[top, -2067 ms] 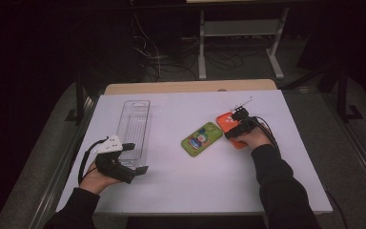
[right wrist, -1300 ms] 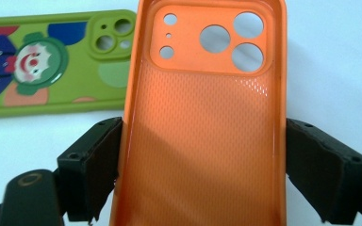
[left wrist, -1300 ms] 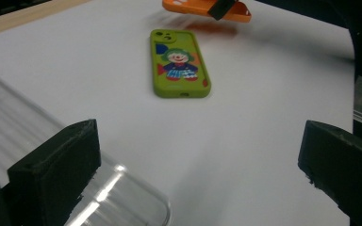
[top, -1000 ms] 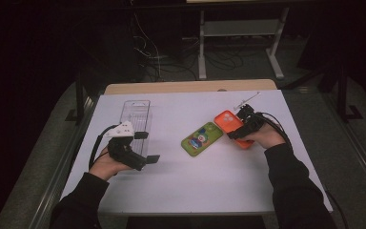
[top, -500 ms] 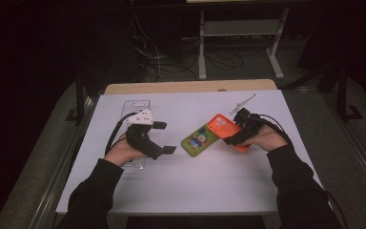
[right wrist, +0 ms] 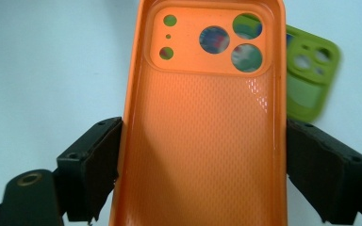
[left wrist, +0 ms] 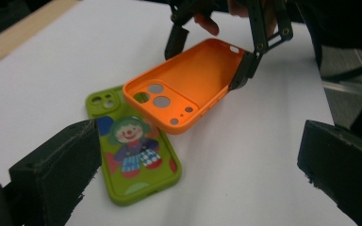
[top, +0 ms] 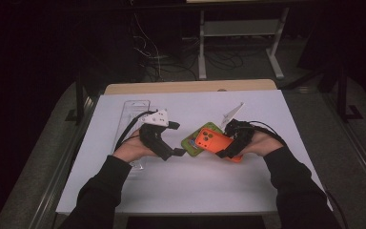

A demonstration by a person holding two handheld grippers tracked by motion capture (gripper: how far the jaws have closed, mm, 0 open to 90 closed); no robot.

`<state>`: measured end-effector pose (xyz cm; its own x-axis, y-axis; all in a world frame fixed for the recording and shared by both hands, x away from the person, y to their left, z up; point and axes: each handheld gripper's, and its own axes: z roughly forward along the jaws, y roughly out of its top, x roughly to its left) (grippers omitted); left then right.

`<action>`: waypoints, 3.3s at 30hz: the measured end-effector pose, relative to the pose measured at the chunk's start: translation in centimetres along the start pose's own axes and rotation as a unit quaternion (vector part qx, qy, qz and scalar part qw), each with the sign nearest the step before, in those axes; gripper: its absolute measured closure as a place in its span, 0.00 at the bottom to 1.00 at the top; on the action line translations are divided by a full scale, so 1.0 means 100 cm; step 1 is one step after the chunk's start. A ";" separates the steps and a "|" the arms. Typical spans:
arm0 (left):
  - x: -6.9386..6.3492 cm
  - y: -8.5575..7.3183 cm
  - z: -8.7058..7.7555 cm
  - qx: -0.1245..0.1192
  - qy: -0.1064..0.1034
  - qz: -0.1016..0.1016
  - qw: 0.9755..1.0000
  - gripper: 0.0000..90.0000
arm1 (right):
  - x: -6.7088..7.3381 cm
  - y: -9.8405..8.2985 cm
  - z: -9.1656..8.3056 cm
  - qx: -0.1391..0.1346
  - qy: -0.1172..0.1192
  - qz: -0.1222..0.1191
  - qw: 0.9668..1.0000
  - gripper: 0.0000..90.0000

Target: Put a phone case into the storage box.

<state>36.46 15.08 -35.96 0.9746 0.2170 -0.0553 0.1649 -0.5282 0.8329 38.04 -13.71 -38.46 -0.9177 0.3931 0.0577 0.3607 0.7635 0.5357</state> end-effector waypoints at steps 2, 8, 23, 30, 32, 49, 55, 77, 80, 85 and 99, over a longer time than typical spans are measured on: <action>-0.003 0.000 0.004 0.009 -0.006 0.011 1.000 0.00 | 0.004 0.003 0.003 -0.002 0.008 -0.017 1.000 0.16; -0.014 0.000 0.017 0.037 -0.019 0.030 0.999 0.00 | 0.015 0.008 0.007 0.004 0.023 -0.056 0.998 0.16; -0.031 -0.001 0.037 0.094 -0.051 0.089 0.990 0.00 | 0.043 0.022 0.009 0.003 0.059 -0.136 0.989 0.16; -0.036 -0.003 0.043 0.100 -0.062 0.080 0.990 0.00 | 0.057 0.029 0.011 0.014 0.077 -0.165 0.983 0.16; -0.036 -0.003 0.046 0.106 -0.066 0.088 0.988 0.00 | 0.061 0.031 0.011 0.016 0.080 -0.169 0.982 0.16; -0.040 -0.008 0.055 0.140 -0.077 0.103 0.982 0.10 | 0.066 0.035 0.008 0.004 0.089 -0.185 0.979 0.16; -0.040 -0.009 0.055 0.142 -0.083 0.102 0.981 0.15 | 0.066 0.035 0.007 0.005 0.090 -0.184 0.979 0.16; -0.030 -0.012 0.046 0.160 -0.042 0.044 0.985 0.18 | 0.045 0.026 -0.007 -0.039 0.068 -0.126 0.989 0.00; -0.028 -0.014 0.046 0.156 -0.024 0.019 0.987 0.18 | 0.037 0.021 -0.011 -0.046 0.054 -0.107 0.992 0.00; -0.026 -0.017 0.045 0.164 0.010 -0.011 0.986 0.18 | 0.024 0.009 -0.012 -0.055 0.031 -0.065 0.996 0.00; -0.018 -0.017 0.036 0.171 0.091 -0.065 0.979 0.18 | 0.022 -0.034 -0.012 -0.093 -0.038 0.109 0.989 0.00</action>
<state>35.00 12.60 -39.27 0.9043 0.4263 -0.0242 0.3572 -0.7241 0.5900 34.64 -16.06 -39.09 -0.8034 0.5810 0.1301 0.5062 0.5516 0.6630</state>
